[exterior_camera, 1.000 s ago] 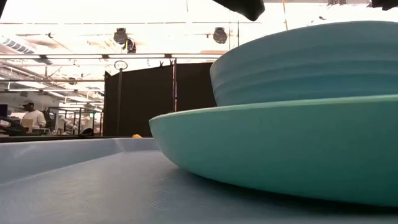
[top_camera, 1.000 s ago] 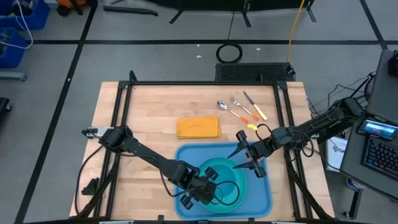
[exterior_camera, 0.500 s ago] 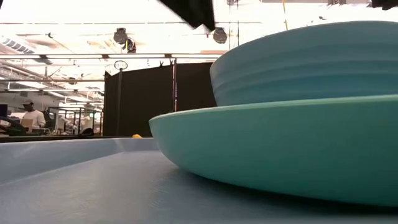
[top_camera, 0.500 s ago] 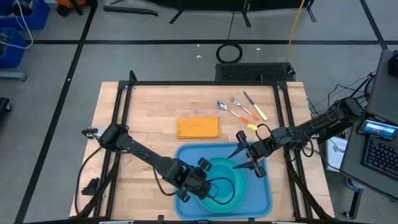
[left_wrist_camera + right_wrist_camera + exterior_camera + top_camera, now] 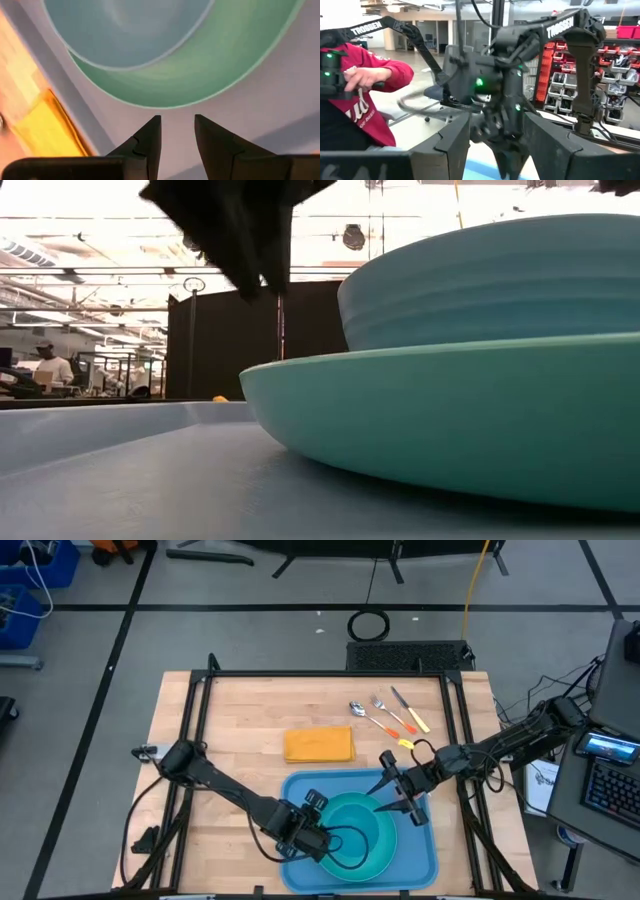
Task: Set up tray
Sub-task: Adjust the blue plate on the blue serving tray
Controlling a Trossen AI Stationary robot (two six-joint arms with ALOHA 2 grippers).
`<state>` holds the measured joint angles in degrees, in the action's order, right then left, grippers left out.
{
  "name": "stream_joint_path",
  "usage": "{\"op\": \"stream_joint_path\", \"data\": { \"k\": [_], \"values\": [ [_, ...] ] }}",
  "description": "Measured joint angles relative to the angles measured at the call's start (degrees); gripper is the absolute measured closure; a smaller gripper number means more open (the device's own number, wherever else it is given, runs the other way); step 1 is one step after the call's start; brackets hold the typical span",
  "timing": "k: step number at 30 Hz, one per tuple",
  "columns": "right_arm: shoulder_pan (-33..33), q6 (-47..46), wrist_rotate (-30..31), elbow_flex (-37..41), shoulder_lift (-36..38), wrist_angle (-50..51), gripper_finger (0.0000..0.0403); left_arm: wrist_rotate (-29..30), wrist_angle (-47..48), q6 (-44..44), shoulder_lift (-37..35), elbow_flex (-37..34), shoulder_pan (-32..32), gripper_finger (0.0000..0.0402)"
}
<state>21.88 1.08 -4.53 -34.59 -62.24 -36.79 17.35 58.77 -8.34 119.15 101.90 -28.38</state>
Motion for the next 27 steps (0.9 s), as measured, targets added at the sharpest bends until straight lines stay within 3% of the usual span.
{"op": "stream_joint_path", "data": {
  "k": [7, 13, 21, 27],
  "values": [
    [0.33, 0.0, -0.03, 0.0, 0.0, 0.2, 0.0225, 1.13, -7.99, -1.46, 0.0, -7.42, -1.67, 0.028],
    [0.36, 0.0, -0.03, 0.0, 0.0, 0.21, 0.0225, 0.69, -9.59, -0.57, -0.02, -9.13, -2.33, 0.028],
    [0.36, 0.0, 0.21, 0.0, 0.0, 0.21, 0.0225, -4.56, -9.12, 6.38, -0.02, -10.2, -0.18, 0.028],
    [0.34, 0.04, 0.23, 0.0, 0.0, 0.21, 0.0225, -12.42, -9.52, 8.89, -0.02, -10.27, 2.44, 0.028]
  ]
}}
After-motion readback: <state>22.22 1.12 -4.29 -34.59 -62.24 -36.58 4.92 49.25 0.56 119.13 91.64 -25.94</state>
